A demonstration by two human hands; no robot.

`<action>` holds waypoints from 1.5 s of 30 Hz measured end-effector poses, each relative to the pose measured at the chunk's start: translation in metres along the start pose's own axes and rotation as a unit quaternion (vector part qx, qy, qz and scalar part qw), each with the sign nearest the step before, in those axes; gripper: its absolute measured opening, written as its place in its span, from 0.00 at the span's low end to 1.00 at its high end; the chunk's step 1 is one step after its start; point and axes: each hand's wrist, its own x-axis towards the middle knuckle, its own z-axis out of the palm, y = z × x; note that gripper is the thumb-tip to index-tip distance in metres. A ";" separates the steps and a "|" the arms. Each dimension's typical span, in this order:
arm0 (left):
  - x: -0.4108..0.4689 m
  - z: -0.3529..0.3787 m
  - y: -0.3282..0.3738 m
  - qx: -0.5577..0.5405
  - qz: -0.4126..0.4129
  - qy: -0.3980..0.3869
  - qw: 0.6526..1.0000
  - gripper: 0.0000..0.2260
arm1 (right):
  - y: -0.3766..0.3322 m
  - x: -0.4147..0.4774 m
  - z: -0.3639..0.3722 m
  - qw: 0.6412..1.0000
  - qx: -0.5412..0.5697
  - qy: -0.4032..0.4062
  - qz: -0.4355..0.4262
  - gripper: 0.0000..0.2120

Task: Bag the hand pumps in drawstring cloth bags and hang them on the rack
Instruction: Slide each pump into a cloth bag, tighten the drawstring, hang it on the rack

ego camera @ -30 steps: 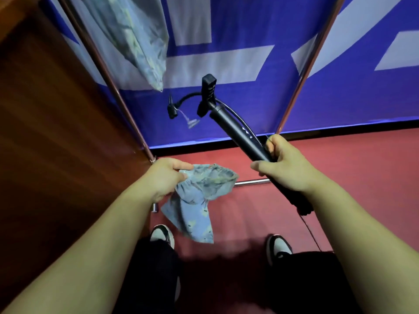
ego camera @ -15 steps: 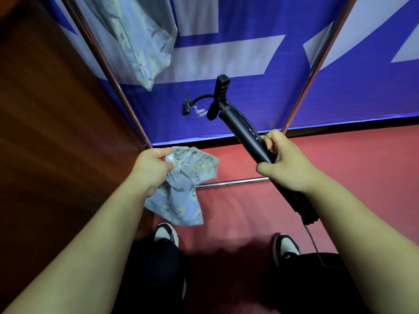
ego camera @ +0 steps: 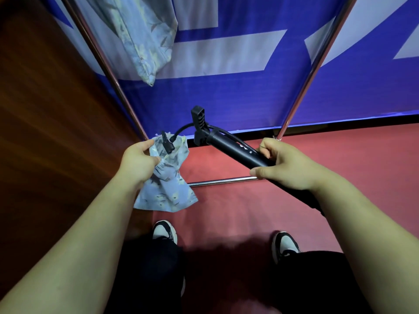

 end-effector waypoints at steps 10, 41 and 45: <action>-0.013 0.004 0.018 0.124 0.131 -0.055 0.982 0.29 | -0.004 0.001 -0.002 0.990 -0.138 -0.033 0.020 0.23; -0.076 0.078 0.036 0.137 0.220 -0.223 0.940 0.20 | -0.046 0.014 0.021 0.945 -0.313 -0.092 0.039 0.24; -0.073 0.083 0.034 0.216 0.257 -0.221 0.916 0.27 | -0.055 0.014 0.019 0.939 -0.324 -0.107 0.031 0.24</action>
